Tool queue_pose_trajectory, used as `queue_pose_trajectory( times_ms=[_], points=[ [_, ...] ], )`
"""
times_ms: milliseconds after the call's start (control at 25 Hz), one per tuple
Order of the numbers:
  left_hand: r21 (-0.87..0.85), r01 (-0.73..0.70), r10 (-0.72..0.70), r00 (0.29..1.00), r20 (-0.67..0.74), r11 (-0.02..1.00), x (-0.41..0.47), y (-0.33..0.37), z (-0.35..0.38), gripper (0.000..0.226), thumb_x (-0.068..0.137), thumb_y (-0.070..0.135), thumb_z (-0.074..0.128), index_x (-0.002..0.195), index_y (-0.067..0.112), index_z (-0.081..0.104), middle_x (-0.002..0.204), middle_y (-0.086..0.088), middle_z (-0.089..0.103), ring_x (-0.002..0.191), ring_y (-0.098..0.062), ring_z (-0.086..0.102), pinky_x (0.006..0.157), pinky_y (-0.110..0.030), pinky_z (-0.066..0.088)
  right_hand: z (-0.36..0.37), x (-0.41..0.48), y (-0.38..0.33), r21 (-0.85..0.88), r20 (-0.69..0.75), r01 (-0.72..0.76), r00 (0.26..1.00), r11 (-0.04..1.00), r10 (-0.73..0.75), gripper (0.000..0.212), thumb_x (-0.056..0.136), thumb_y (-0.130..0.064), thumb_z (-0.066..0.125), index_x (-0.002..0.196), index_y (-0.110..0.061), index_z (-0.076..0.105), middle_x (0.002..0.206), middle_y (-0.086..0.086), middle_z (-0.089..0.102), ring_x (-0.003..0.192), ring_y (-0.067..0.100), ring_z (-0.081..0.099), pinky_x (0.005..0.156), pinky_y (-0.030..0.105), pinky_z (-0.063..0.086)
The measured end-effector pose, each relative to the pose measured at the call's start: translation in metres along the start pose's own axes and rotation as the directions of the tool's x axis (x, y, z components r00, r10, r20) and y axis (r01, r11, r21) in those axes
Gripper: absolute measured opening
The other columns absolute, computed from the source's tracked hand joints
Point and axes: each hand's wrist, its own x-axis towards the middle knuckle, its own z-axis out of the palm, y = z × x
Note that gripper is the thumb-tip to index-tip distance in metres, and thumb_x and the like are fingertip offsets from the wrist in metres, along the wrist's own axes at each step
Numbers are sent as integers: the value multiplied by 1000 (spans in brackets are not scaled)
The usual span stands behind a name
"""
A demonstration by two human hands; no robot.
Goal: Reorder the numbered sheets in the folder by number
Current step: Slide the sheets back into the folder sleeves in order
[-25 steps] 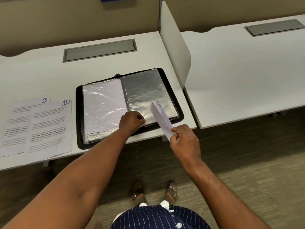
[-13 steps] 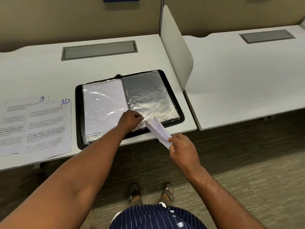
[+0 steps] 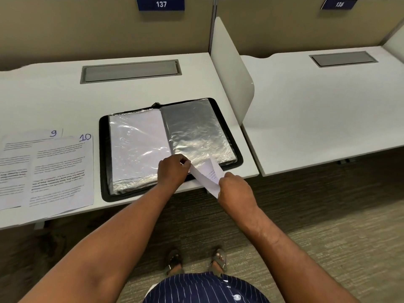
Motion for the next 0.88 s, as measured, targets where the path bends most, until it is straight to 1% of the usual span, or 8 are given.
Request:
queue_pose_trajectory(
  times_ms=[120, 200, 320, 440, 560, 640, 760, 880],
  points=[
    [-53, 38, -41, 997, -57, 998, -1, 0, -1, 18, 92, 35, 62, 91, 23, 76, 92, 4, 76, 86, -20, 67, 88, -37, 51, -6, 4, -7, -89, 49, 31, 998, 996, -27, 28, 93, -21, 71, 117, -8, 67, 114, 10, 62, 99, 25, 60, 80, 36, 51],
    [-78, 61, -68, 994, -85, 995, -3, -1, -3, 18, 91, 35, 62, 89, 23, 76, 91, 5, 76, 85, -19, 67, 88, -37, 51, -8, 6, -11, -117, 46, 47, 998, 992, -42, 24, 94, -18, 69, 116, -8, 67, 113, 10, 61, 98, 25, 60, 78, 35, 51],
    [29, -27, 31, 993, -114, 999, -9, -3, -1, 21, 92, 37, 60, 89, 23, 75, 92, 6, 75, 84, -19, 67, 91, -39, 47, -7, 10, -17, -103, 0, 54, 999, 993, -54, 20, 95, -17, 66, 114, -9, 68, 112, 10, 61, 95, 24, 61, 78, 34, 53],
    [146, -115, 136, 980, -146, 983, -14, -5, 4, 21, 92, 38, 60, 91, 22, 75, 92, 5, 75, 86, -20, 67, 87, -37, 40, -2, 18, -22, -46, -48, 57, 997, 997, -59, 20, 94, -15, 67, 112, -7, 70, 112, 11, 61, 94, 27, 64, 81, 38, 59],
    [226, -151, 187, 971, -147, 962, -13, -4, 5, 21, 92, 36, 61, 90, 21, 75, 89, 3, 74, 84, -22, 66, 83, -38, 40, 12, 28, -20, 86, -48, 40, 998, 996, -36, 25, 94, -16, 62, 115, -6, 71, 115, 10, 61, 96, 29, 66, 81, 42, 60],
    [235, -141, 181, 971, -157, 962, -11, -3, 3, 21, 90, 36, 61, 88, 21, 75, 87, 3, 74, 83, -22, 66, 83, -37, 40, 22, 32, -14, 258, -38, -9, 999, 966, 20, 32, 96, -23, 61, 124, -11, 70, 124, 6, 62, 106, 25, 65, 88, 39, 56],
    [234, -105, 151, 971, -187, 967, -10, -3, 0, 19, 90, 36, 62, 87, 21, 74, 86, 4, 74, 84, -21, 65, 83, -37, 40, 31, 33, -4, 563, -41, -120, 984, 818, 172, 32, 97, -31, 65, 127, -20, 67, 129, -3, 62, 108, 15, 65, 94, 39, 55],
    [229, -97, 146, 968, -205, 969, -9, -5, 0, 18, 91, 35, 63, 90, 20, 75, 88, 4, 73, 84, -21, 65, 86, -38, 40, 39, 35, 9, 690, -65, -171, 953, 704, 295, 28, 97, -18, 64, 125, -20, 68, 125, -4, 65, 105, 13, 66, 94, 42, 57]
  ],
)
